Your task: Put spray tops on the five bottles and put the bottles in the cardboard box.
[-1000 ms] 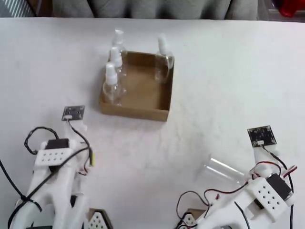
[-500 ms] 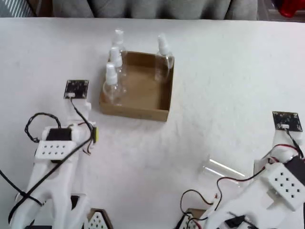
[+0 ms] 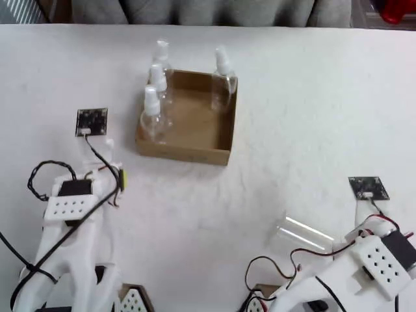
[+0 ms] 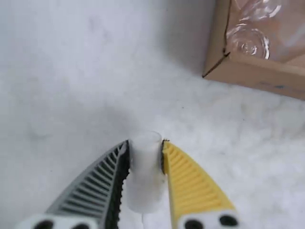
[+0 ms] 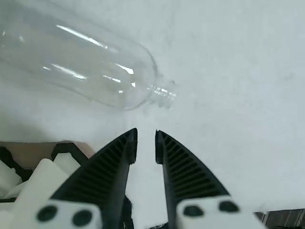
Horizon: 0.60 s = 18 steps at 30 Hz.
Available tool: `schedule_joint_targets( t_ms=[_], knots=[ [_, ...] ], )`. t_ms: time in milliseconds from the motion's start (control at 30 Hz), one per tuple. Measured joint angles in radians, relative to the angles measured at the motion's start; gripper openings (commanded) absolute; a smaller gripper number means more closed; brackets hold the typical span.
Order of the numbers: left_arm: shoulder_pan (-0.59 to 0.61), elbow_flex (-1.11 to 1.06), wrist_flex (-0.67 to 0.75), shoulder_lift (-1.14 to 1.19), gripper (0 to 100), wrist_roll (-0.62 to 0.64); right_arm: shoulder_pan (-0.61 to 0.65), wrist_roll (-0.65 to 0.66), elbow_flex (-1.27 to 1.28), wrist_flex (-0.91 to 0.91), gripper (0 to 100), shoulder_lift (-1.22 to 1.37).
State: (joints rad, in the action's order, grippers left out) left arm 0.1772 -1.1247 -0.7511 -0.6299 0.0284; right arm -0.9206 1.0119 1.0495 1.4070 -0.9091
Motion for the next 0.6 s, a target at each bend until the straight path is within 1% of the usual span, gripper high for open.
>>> schedule_joint_targets(
  t_ms=[167,333,433,533,600],
  knots=[
    [0.000,0.000,0.032,0.000,2,0.000,-0.037,0.038,0.048,-0.017,3.0,0.000],
    [0.015,0.000,0.046,0.000,2,0.003,-0.080,0.041,0.115,-0.150,3.0,-0.002],
    [0.015,0.000,0.046,0.000,2,0.003,-0.080,0.041,0.161,-0.215,3.0,-0.002],
    [0.017,0.000,0.046,0.000,2,0.003,-0.074,0.037,0.169,-0.242,3.0,-0.002],
    [0.018,0.000,0.046,0.000,2,0.003,-0.054,0.003,0.169,-0.259,3.0,-0.002]
  ],
)
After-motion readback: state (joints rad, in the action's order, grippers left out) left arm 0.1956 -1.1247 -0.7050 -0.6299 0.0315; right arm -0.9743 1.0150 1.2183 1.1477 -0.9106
